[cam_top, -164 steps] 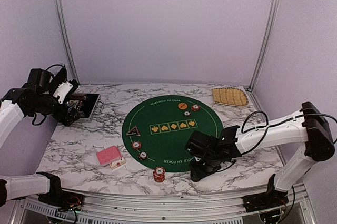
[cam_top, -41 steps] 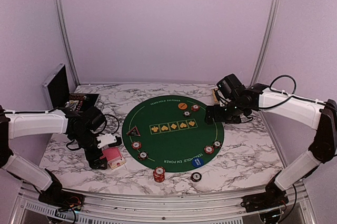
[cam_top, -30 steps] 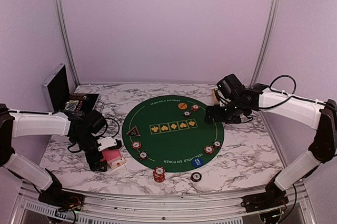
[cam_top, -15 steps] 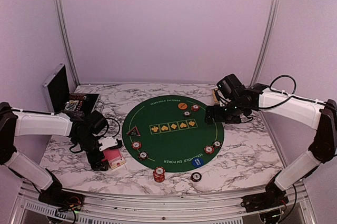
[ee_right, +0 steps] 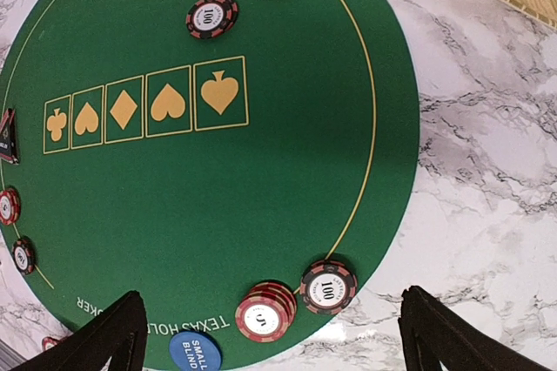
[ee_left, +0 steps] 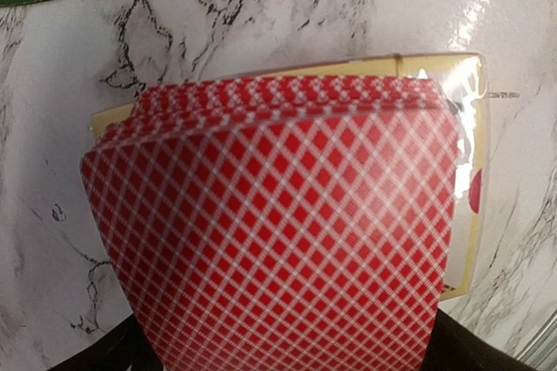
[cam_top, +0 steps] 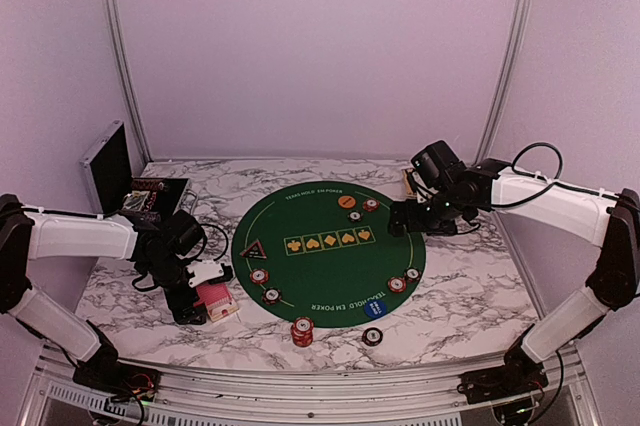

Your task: Distribute texas hold em gaming equipment

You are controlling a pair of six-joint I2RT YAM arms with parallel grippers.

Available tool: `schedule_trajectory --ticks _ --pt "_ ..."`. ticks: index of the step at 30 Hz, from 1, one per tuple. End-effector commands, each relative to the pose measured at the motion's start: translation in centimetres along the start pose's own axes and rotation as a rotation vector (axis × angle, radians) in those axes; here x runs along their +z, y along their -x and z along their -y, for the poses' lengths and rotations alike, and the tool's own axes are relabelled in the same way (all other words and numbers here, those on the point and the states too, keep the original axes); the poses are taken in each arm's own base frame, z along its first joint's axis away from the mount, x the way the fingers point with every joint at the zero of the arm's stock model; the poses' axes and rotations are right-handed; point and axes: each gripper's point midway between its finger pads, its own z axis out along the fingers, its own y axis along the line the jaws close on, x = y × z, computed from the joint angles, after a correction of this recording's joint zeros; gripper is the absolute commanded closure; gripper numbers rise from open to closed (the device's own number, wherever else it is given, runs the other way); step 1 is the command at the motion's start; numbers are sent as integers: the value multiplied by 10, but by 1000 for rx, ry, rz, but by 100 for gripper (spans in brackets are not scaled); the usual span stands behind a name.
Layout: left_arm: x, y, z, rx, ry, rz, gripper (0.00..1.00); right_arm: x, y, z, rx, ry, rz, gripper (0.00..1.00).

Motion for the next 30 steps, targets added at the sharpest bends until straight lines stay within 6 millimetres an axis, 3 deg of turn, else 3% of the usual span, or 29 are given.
schedule_trajectory --ticks 1,19,25,30 --pt "9 -12 6 15 -15 -39 4 -11 9 -14 -10 44 27 1" --pt "5 -6 1 16 0 -25 32 -9 7 -27 -19 91 18 2" --pt "5 -8 -2 16 20 -36 38 -8 6 -32 -22 108 15 3" --pt "1 -5 -5 14 36 -30 50 -6 3 -40 -22 133 8 4"
